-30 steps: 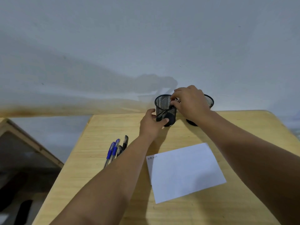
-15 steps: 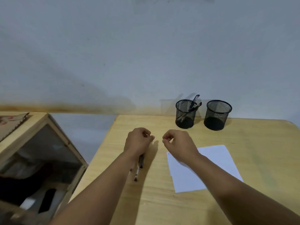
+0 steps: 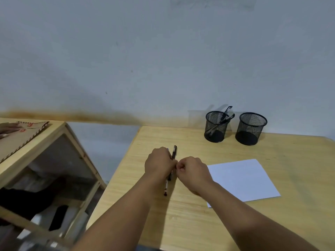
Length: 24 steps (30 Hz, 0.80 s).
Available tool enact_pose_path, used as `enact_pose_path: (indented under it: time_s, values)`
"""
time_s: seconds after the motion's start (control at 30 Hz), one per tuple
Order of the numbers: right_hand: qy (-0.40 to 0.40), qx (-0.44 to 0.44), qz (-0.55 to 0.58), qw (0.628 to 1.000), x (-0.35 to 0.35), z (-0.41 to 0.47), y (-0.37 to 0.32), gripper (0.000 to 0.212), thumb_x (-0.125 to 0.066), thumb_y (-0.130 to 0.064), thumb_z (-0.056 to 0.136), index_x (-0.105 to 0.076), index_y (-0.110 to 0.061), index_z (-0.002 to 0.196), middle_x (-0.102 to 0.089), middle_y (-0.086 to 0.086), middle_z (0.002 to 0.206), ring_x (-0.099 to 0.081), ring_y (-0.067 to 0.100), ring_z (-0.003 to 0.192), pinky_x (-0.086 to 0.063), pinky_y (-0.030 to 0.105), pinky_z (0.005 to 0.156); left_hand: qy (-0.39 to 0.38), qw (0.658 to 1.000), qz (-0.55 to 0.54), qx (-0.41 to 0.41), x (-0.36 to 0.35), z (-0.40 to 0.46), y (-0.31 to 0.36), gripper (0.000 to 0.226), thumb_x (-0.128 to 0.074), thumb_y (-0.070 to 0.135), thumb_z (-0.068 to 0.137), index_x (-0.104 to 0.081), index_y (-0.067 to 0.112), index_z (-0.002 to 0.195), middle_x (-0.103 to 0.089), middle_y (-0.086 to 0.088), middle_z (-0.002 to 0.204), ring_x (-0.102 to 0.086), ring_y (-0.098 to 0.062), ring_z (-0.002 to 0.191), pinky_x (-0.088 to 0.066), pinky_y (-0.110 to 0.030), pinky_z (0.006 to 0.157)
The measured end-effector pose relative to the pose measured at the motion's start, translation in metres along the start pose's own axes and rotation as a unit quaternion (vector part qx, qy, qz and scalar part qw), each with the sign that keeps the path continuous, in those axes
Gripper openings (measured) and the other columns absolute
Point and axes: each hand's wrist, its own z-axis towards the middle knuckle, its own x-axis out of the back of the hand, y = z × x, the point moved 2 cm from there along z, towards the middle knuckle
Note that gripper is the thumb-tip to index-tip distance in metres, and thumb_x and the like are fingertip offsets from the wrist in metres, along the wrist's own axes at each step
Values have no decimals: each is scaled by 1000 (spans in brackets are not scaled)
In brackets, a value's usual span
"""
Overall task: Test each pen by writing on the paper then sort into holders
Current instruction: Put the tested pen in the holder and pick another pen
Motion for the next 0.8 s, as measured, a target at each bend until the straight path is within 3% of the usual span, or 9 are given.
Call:
enact_pose_path:
  time_s: [0.17, 0.27, 0.33, 0.4, 0.5, 0.63, 0.8]
  values:
    - [37, -17, 60, 997, 9, -2, 7, 22, -55, -22, 86, -77, -24, 89, -73, -4, 88, -67, 21, 84, -57, 34, 73, 20, 997, -69, 16, 2, -3, 6, 10, -60, 23, 67, -65, 16, 61, -66, 1, 68, -59, -21, 58, -35, -22, 46]
    - [78, -40, 173, 981, 19, -2, 13, 17, -62, -21, 86, -76, -20, 97, -73, -4, 92, -66, 12, 83, -52, 24, 66, 21, 979, -201, 11, 9, -16, 15, 21, -65, 23, 73, -63, 16, 53, -67, 3, 58, -55, -11, 46, -36, -20, 46]
    - [93, -59, 255, 961, 27, -3, 20, 16, -68, -22, 85, -75, -20, 99, -73, -3, 89, -66, 11, 81, -49, 21, 65, 1, 954, -298, 2, 14, -27, 21, 21, -69, 24, 79, -71, 15, 60, -72, 4, 65, -58, -7, 53, -43, -22, 54]
    - [82, -69, 337, 935, 33, -8, 27, 16, -73, -26, 83, -74, -22, 98, -75, -2, 81, -69, 13, 81, -57, 31, 74, -25, 928, -373, 3, 19, -40, 28, 16, -71, 25, 83, -77, 13, 74, -75, 5, 76, -60, -1, 60, -46, -20, 59]
    - [36, -64, 423, 903, 40, -24, 32, 16, -76, -23, 84, -73, -18, 99, -77, 7, 80, -74, 20, 78, -61, 40, 82, -65, 900, -431, 8, 19, -57, 34, 14, -71, 25, 87, -78, 15, 81, -75, 9, 77, -56, -1, 61, -45, -15, 57]
    - [28, -66, 429, 900, 53, -51, 38, 13, -79, -17, 82, -75, -16, 95, -76, 16, 82, -74, 29, 81, -61, 40, 83, -108, 903, -416, 1, 12, -67, 38, 13, -71, 33, 87, -79, 23, 84, -75, 10, 84, -57, -10, 71, -47, -25, 68]
    - [15, -66, 365, 928, 72, -83, 50, 9, -78, -18, 81, -76, -22, 89, -73, 8, 73, -72, 26, 77, -57, 41, 82, -68, 886, -458, -5, 14, -64, 41, 17, -69, 36, 90, -78, 22, 92, -76, 10, 88, -61, -9, 73, -51, -29, 72]
